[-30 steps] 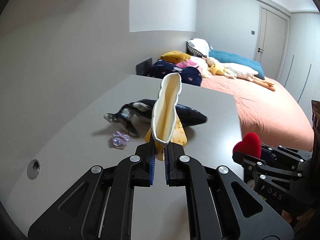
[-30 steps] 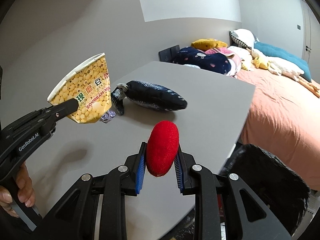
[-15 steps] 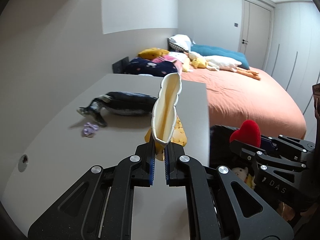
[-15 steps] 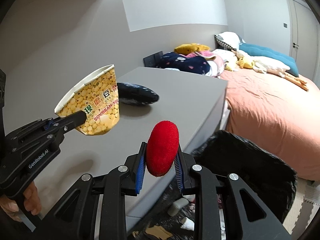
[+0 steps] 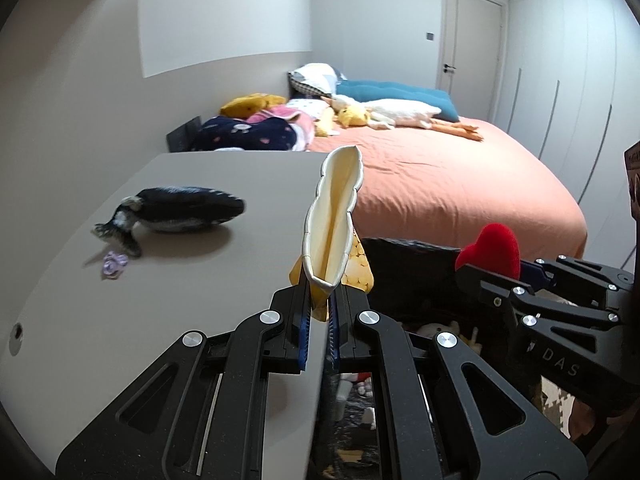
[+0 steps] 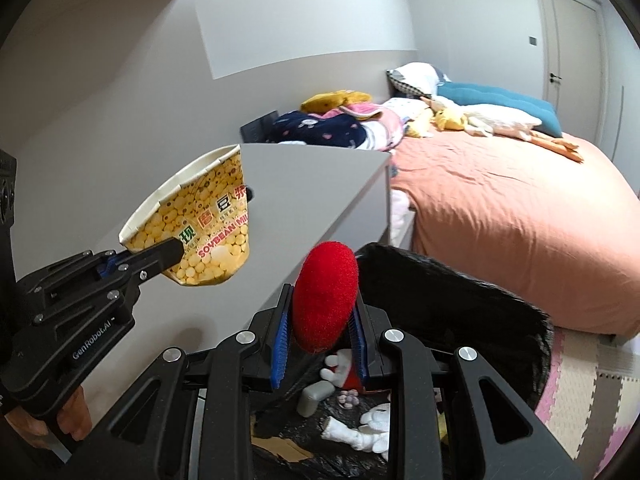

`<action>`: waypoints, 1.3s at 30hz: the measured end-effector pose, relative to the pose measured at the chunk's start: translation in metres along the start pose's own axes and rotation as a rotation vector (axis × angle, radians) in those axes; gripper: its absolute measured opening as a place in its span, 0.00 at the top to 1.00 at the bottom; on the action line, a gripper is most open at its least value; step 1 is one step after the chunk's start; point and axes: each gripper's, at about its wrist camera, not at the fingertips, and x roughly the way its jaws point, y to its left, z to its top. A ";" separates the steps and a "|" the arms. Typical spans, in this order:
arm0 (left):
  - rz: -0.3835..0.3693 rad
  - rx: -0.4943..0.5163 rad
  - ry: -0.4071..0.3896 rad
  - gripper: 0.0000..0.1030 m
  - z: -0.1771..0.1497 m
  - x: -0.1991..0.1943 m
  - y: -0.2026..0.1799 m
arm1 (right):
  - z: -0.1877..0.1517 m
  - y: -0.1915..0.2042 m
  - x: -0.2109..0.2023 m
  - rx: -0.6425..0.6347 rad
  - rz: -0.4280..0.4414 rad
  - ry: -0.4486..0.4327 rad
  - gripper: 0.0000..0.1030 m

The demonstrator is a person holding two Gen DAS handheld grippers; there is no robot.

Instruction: Collect trash

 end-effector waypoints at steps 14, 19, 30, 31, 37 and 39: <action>-0.083 0.092 0.035 0.93 0.004 0.018 -0.057 | -0.009 -0.058 -0.028 0.075 -0.109 -0.030 0.73; -0.100 0.120 0.056 0.93 0.003 0.025 -0.070 | -0.010 -0.075 -0.032 0.100 -0.153 -0.035 0.73; -0.039 0.118 0.178 0.06 -0.009 0.050 -0.069 | -0.014 -0.105 -0.048 0.221 -0.218 -0.084 0.22; -0.040 0.109 0.182 0.06 -0.009 0.051 -0.067 | -0.015 -0.107 -0.049 0.226 -0.222 -0.085 0.22; -0.034 0.100 0.176 0.06 -0.010 0.049 -0.062 | -0.019 -0.111 -0.046 0.233 -0.210 -0.072 0.22; -0.029 0.106 0.176 0.06 -0.011 0.045 -0.064 | -0.020 -0.109 -0.043 0.234 -0.205 -0.067 0.22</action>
